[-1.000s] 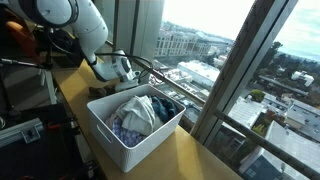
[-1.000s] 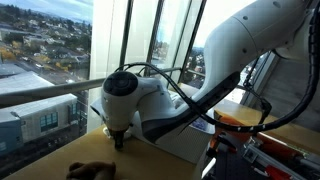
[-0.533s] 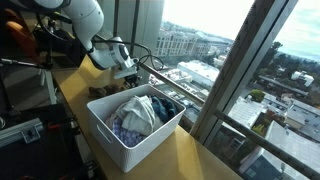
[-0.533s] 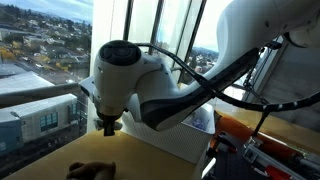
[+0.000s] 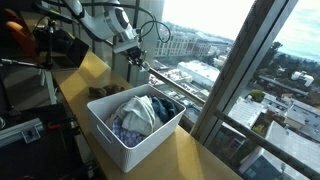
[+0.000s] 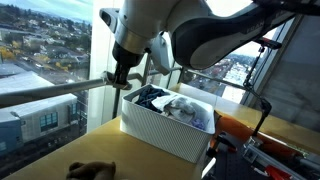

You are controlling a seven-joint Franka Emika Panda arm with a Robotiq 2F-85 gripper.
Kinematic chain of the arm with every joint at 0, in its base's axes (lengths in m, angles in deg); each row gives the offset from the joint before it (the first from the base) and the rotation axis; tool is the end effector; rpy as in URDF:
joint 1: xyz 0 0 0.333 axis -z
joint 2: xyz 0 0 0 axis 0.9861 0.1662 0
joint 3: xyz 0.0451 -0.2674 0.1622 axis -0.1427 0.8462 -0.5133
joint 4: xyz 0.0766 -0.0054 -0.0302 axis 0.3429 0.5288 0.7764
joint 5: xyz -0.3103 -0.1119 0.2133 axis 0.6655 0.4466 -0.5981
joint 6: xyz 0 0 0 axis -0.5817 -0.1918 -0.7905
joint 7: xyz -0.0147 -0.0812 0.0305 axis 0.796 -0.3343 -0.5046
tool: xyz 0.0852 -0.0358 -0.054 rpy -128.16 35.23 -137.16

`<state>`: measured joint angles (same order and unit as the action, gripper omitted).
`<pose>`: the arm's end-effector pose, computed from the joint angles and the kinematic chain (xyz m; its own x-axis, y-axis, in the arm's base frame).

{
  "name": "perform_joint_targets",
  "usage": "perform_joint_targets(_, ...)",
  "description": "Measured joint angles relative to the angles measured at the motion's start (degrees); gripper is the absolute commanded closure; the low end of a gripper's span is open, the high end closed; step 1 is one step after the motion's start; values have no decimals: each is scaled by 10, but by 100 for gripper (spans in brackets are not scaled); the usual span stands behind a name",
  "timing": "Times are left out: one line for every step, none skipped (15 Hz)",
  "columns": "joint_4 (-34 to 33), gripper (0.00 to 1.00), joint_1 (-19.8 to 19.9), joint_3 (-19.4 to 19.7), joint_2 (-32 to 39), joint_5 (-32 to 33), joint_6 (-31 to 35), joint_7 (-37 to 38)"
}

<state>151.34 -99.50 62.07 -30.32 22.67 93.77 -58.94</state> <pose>0.6465 0.2544 0.3279 0.6358 0.7601 0.1341 0.5857 -0.5883 0.5576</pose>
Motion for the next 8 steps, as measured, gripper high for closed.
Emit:
perform_joint_targets(18,98,17,2,-22,-7,-3,-5)
perform_joint_targets(37,98,36,5,-41,-13,-5,-11)
perform_joint_targets(55,98,56,9,-55,-20,-5,-18)
perform_joint_targets(74,98,77,13,-66,-27,-6,-27)
perform_joint_targets(91,98,97,17,-71,-34,-5,-33)
perform_joint_targets(108,98,115,21,-73,-43,-5,-40)
perform_joint_targets(125,98,131,23,-71,-55,-5,-46)
perform_joint_targets(142,98,144,24,-68,-67,-4,-51)
